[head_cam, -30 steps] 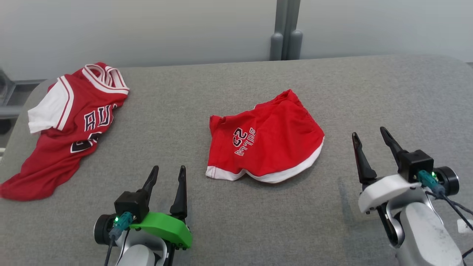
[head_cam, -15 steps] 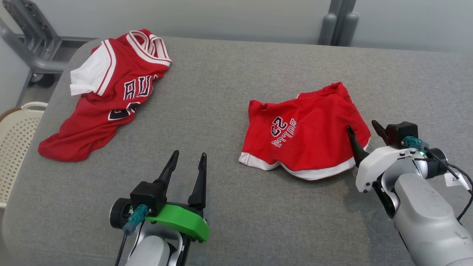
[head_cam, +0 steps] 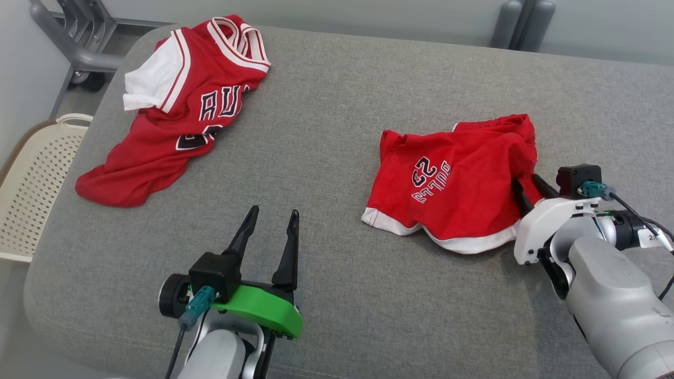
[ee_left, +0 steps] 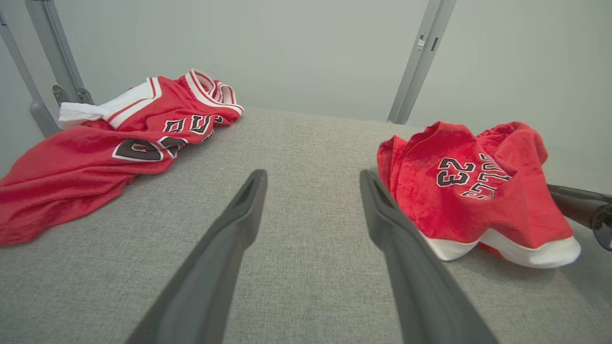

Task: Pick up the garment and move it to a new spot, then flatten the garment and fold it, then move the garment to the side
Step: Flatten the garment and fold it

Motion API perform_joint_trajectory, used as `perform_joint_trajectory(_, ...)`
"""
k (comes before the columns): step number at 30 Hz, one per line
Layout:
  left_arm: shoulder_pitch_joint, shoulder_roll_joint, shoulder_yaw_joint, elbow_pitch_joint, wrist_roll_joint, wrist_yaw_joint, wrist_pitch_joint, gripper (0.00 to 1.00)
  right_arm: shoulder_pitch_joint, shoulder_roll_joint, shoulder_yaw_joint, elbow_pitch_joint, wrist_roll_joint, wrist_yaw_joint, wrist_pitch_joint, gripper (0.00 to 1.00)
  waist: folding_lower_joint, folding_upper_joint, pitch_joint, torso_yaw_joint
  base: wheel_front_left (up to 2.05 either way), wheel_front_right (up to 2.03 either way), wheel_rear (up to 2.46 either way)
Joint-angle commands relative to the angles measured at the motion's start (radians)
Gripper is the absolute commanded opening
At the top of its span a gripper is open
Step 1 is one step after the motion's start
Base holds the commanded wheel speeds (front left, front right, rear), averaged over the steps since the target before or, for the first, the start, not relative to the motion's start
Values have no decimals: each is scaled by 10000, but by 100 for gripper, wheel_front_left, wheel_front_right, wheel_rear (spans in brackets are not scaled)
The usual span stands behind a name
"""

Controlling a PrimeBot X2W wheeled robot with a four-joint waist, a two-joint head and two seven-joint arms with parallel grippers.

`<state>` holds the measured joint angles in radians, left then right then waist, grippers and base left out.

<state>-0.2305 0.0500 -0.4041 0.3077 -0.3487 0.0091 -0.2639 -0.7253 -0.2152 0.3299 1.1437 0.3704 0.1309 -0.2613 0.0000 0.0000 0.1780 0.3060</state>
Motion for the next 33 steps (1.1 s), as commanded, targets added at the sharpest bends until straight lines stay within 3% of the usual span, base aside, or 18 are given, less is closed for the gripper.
perform_joint_trajectory(1,-116,10,12,0,135,36,-1,100,-118,-6,52,120,123,-3,-16,21,0,0,62,18,0,0,0)
perform_joint_trajectory(2,-128,10,27,11,141,42,-1,100,-166,-5,93,190,199,-1,-18,0,0,0,79,9,0,0,0)
perform_joint_trajectory(7,-77,9,161,55,221,72,-1,100,-270,-98,89,146,488,-3,-48,0,0,0,75,-243,0,0,0)
perform_joint_trajectory(15,101,11,239,34,132,62,-1,100,344,-520,-1032,-1248,279,-3,-49,0,0,0,-91,-971,0,0,0)
perform_joint_trajectory(20,177,12,227,45,59,82,-1,100,1204,-452,-2658,-2212,-823,-1,-51,0,0,0,-242,-1477,0,0,0)
perform_joint_trajectory(28,198,15,261,99,63,38,-1,100,2297,523,-5391,-2690,-3434,-1,-52,0,0,0,-350,-1874,0,0,0)
perform_joint_trajectory(33,73,15,259,113,50,16,-1,100,2275,1136,-6480,-2722,-4749,-3,-53,0,0,0,-312,-1918,0,0,0)
